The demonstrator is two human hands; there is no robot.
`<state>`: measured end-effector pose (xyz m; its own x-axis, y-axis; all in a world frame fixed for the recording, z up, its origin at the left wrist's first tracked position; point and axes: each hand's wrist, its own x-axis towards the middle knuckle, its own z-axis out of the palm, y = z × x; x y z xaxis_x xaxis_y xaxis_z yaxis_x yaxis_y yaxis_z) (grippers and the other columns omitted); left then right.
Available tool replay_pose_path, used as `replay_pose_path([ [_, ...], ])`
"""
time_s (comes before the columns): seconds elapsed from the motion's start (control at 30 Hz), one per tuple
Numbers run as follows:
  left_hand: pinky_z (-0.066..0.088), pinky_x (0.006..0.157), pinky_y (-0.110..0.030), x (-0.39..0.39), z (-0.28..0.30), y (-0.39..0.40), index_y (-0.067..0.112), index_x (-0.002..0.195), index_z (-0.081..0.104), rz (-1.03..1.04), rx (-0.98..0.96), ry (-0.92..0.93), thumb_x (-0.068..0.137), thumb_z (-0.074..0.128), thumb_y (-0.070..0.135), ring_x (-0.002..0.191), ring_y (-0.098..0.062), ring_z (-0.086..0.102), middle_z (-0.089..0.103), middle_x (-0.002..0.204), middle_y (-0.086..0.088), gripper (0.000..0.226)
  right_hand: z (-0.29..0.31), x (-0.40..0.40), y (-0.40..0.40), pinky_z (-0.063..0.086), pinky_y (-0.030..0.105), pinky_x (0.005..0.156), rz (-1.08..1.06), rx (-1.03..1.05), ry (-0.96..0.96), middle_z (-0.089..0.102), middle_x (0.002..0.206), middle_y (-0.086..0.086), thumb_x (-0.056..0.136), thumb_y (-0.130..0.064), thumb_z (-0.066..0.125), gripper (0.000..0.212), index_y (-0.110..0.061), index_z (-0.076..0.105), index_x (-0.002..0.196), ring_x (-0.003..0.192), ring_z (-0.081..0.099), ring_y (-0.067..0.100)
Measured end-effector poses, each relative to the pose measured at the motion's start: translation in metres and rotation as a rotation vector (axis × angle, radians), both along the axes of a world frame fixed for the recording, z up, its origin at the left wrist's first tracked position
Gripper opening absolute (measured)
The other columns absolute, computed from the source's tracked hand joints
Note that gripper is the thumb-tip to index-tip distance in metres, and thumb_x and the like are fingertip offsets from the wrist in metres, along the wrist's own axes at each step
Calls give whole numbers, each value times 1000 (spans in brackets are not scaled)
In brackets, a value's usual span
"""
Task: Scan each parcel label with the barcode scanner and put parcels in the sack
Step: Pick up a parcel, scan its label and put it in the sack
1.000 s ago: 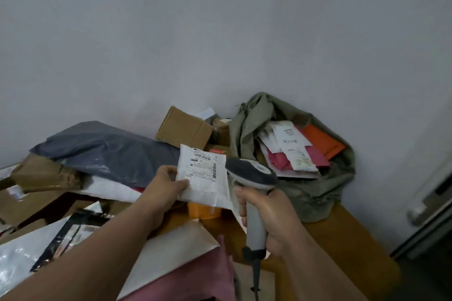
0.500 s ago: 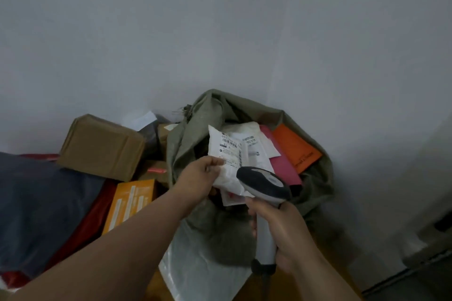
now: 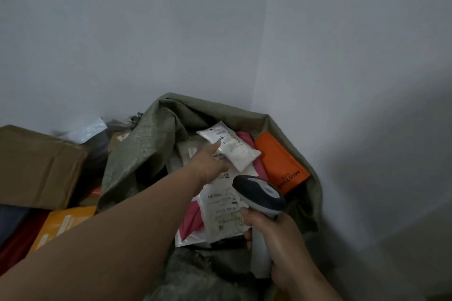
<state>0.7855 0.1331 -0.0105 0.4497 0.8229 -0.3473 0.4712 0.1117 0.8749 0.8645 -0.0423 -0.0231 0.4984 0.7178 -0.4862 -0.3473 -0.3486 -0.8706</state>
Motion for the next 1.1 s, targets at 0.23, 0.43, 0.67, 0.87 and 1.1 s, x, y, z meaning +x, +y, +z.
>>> replay_pose_path([
  [0.23, 56, 82, -33, -57, 6, -12, 22, 146, 45, -20, 83, 36, 97, 60, 14, 98, -19, 64, 56, 127, 1, 52, 14, -28, 4, 49, 33, 61, 78, 66, 32, 66, 65, 5, 84, -14, 76, 7, -10, 72, 87, 62, 61, 18],
  [0.43, 57, 83, -34, -160, 30, -43, 21, 120, 62, 37, 89, 119, 100, 57, 19, 94, -21, 70, 71, 105, -7, 21, 37, -98, -6, 48, 29, 55, 215, 134, 36, 65, 64, 6, 84, -16, 76, 11, -8, 71, 78, 58, 60, 15],
  [0.67, 54, 70, -32, -352, 36, -99, 13, 110, 67, 366, 169, 63, 98, 60, 14, 77, -19, 65, 71, 92, -7, 15, 56, -234, -45, 49, 33, 61, 355, 185, 19, 65, 73, 9, 83, -20, 77, 16, -7, 73, 93, 66, 61, 20],
  [0.87, 49, 60, -25, -516, 33, -157, 9, 105, 67, 500, 195, 150, 95, 61, 11, 71, -17, 64, 70, 90, -8, 11, 66, -365, -82, 47, 34, 56, 432, 215, 2, 61, 72, 9, 85, -16, 76, 17, -2, 70, 93, 61, 58, 20],
  [1.1, 50, 75, -28, -599, 15, -208, 18, 108, 68, 353, 217, 366, 89, 70, 24, 88, -17, 65, 70, 99, -1, 20, 63, -449, -101, 46, 28, 51, 460, 198, -10, 60, 66, 6, 84, -13, 76, 13, -5, 66, 82, 54, 56, 15],
])
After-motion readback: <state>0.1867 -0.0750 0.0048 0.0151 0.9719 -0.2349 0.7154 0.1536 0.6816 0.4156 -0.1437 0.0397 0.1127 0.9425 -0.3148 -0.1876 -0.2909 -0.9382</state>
